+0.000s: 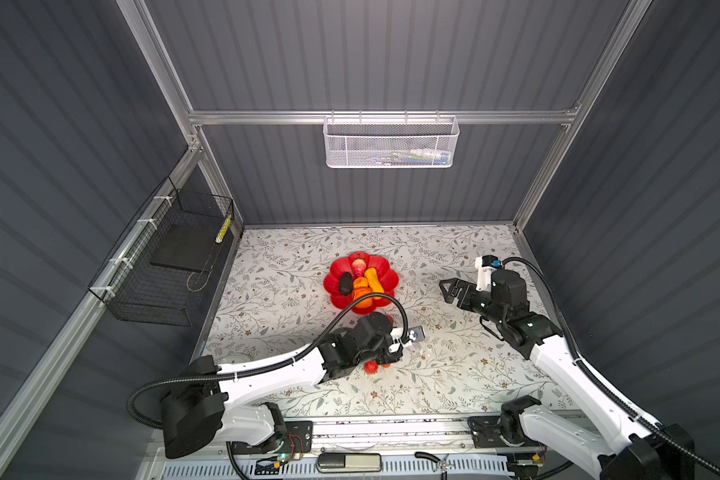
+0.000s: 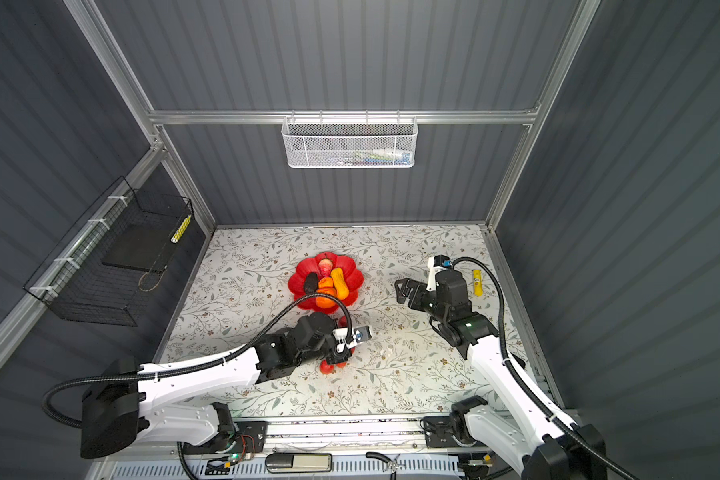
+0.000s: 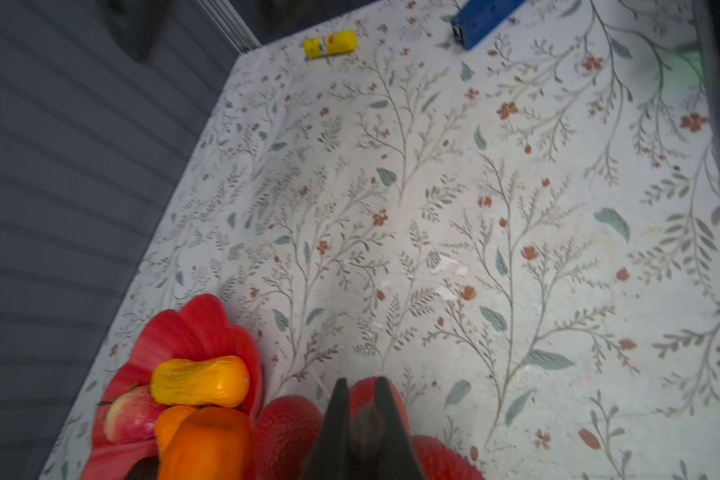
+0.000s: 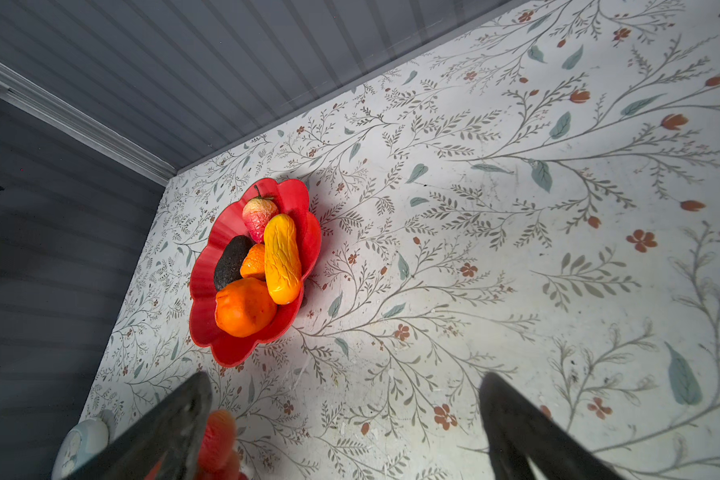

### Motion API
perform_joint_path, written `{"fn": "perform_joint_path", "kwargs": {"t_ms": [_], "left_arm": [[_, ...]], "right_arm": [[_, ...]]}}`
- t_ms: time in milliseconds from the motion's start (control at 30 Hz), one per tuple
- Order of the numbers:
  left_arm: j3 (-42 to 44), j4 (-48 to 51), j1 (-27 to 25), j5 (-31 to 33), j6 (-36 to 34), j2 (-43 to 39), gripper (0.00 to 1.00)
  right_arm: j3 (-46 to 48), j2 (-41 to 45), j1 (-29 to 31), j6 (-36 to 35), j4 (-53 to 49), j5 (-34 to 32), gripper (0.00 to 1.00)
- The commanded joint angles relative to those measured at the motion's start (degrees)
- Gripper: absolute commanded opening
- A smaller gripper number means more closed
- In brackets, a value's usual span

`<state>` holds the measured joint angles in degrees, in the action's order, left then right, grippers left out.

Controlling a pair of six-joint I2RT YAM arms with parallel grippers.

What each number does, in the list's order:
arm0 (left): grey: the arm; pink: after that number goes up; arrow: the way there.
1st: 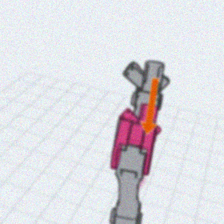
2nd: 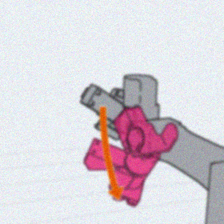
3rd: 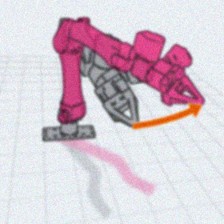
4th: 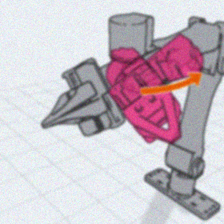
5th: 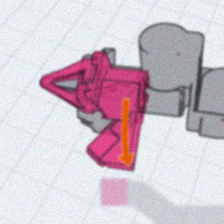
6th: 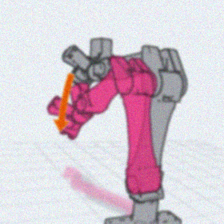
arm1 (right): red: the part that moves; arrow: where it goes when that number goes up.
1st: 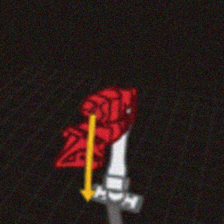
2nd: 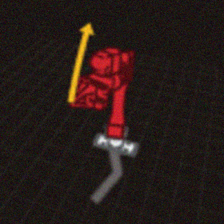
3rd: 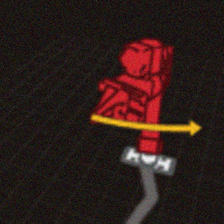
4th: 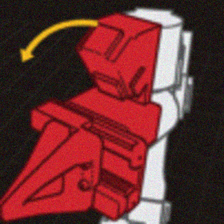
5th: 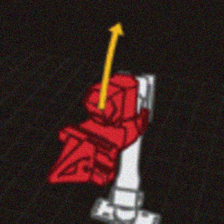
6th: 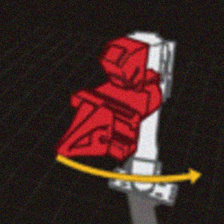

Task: Place and organize the fake fruits in the fruit bowl
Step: 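Lift the strawberry bunch with the left gripper and lay it on the bowl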

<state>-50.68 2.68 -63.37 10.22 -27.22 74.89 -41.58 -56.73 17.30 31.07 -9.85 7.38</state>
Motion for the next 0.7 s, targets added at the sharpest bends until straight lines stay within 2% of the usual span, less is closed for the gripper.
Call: {"fn": "perform_joint_path", "kwargs": {"t_ms": [0,133,267,333,467,667], "left_arm": [[-9.9,10.7,2.5,6.1,4.5,0.1,0.0],[-16.2,16.1,11.3,3.4,5.1,1.9,0.0],[-21.8,17.4,14.8,6.5,-1.6,6.9,0.0],[-26.1,18.8,17.4,6.1,-3.7,11.3,0.0],[-33.3,19.5,21.9,4.0,-6.6,19.1,0.0],[-39.2,18.1,25.4,6.4,-10.2,30.1,0.0]], "right_arm": [[-0.8,0.6,-0.3,0.0,-0.4,0.3,0.99],[-0.7,1.9,-0.7,-0.5,-1.4,-0.1,0.99],[-0.4,3.7,-1.1,-0.8,-2.6,-0.5,0.99],[0.1,4.7,-1.3,-0.7,-2.8,-0.7,0.99],[1.1,6.4,-1.7,-0.5,-3.4,-0.6,0.99],[3.0,8.5,-2.3,-0.3,-4.1,-0.1,0.99]]}}
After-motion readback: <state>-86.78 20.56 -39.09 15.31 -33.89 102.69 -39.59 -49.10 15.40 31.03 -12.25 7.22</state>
